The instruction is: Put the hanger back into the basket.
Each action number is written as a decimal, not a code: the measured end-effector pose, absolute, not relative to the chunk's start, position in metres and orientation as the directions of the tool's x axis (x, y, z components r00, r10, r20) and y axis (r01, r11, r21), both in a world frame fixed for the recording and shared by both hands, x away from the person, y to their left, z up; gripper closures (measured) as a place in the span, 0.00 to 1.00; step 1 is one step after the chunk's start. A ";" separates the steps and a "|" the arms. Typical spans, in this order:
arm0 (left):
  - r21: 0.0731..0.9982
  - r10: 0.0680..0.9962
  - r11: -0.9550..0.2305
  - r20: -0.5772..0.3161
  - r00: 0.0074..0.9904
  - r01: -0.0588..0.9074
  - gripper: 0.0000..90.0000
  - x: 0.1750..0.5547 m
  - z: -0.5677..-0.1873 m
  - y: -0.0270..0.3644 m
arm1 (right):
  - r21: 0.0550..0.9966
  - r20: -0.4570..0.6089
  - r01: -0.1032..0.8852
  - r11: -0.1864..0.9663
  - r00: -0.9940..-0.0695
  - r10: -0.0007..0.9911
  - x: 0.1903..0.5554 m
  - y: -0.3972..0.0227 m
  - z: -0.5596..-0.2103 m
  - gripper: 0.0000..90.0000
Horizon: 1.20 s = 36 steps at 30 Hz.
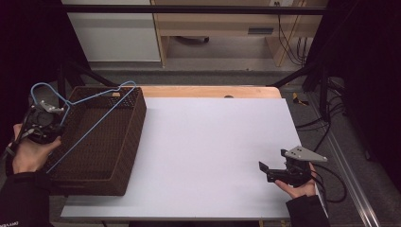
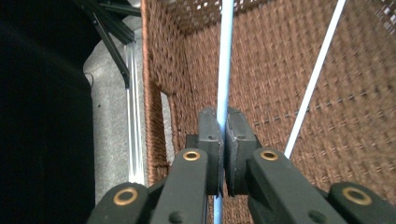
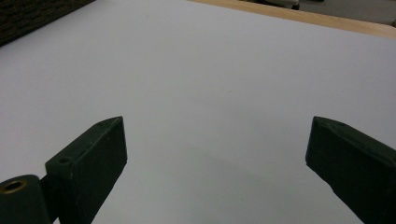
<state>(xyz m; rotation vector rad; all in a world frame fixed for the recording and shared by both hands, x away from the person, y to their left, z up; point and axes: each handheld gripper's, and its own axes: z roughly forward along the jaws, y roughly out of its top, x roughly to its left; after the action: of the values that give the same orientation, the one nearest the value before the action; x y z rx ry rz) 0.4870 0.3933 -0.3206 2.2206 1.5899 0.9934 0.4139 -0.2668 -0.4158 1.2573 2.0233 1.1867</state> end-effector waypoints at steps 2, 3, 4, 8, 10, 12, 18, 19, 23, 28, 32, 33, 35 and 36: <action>0.537 0.903 -0.384 0.389 0.184 0.751 0.96 0.487 -0.324 0.394 | 0.858 0.046 0.472 0.204 -0.466 0.884 0.414 -0.267 -0.416 0.07; 0.532 0.905 -0.377 0.386 0.179 0.759 0.96 0.488 -0.329 0.394 | 0.858 0.046 0.472 0.204 -0.466 0.884 0.414 -0.267 -0.416 0.07; 0.523 0.905 -0.374 0.388 0.177 0.766 0.96 0.489 -0.333 0.394 | 0.858 0.044 0.471 0.205 -0.466 0.884 0.414 -0.267 -0.416 0.07; 0.495 0.909 -0.366 0.372 0.188 0.788 0.96 0.492 -0.351 0.394 | 0.858 0.042 0.470 0.207 -0.466 0.884 0.414 -0.267 -0.416 0.07; 0.483 0.912 -0.365 0.358 0.200 0.796 0.96 0.494 -0.360 0.392 | 0.858 0.046 0.471 0.204 -0.466 0.884 0.414 -0.267 -0.416 0.07; 0.471 0.915 -0.365 0.341 0.215 0.803 0.96 0.495 -0.367 0.390 | 0.858 0.046 0.471 0.204 -0.466 0.884 0.414 -0.267 -0.416 0.06; 0.471 0.924 -0.367 0.285 0.256 0.802 0.93 0.494 -0.378 0.386 | 0.859 0.044 0.469 0.205 -0.467 0.883 0.414 -0.267 -0.416 0.06; 0.491 0.931 -0.358 0.254 0.263 0.794 0.93 0.491 -0.375 0.386 | 0.859 0.044 0.469 0.205 -0.467 0.883 0.414 -0.267 -0.416 0.06; 0.541 0.934 -0.355 0.238 0.266 0.762 0.87 0.483 -0.366 0.383 | 0.859 0.048 0.470 0.202 -0.468 0.882 0.414 -0.267 -0.416 0.06; 0.682 0.950 -0.303 0.162 0.265 0.665 0.69 0.463 -0.344 0.376 | 0.864 0.051 0.463 0.197 -0.470 0.881 0.413 -0.268 -0.415 0.06; 0.784 0.943 -0.280 0.119 0.309 0.554 0.54 0.445 -0.333 0.359 | 0.871 0.053 0.453 0.191 -0.472 0.880 0.413 -0.268 -0.414 0.06; 0.802 0.940 -0.277 0.112 0.323 0.530 0.50 0.441 -0.332 0.354 | 0.873 0.055 0.451 0.188 -0.473 0.879 0.413 -0.268 -0.414 0.06; 0.833 0.933 -0.264 0.092 0.349 0.486 0.46 0.434 -0.331 0.344 | 0.874 0.057 0.449 0.186 -0.474 0.879 0.412 -0.268 -0.413 0.06; 0.839 0.925 -0.272 0.093 0.368 0.472 0.41 0.430 -0.331 0.341 | 0.876 0.061 0.447 0.181 -0.475 0.878 0.412 -0.268 -0.413 0.06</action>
<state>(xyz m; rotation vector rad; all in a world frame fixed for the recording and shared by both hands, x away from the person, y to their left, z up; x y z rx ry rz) 0.4304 0.3405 -0.3307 1.8894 1.2122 0.7755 0.4118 -0.2678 -0.4126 1.2422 2.0008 1.2362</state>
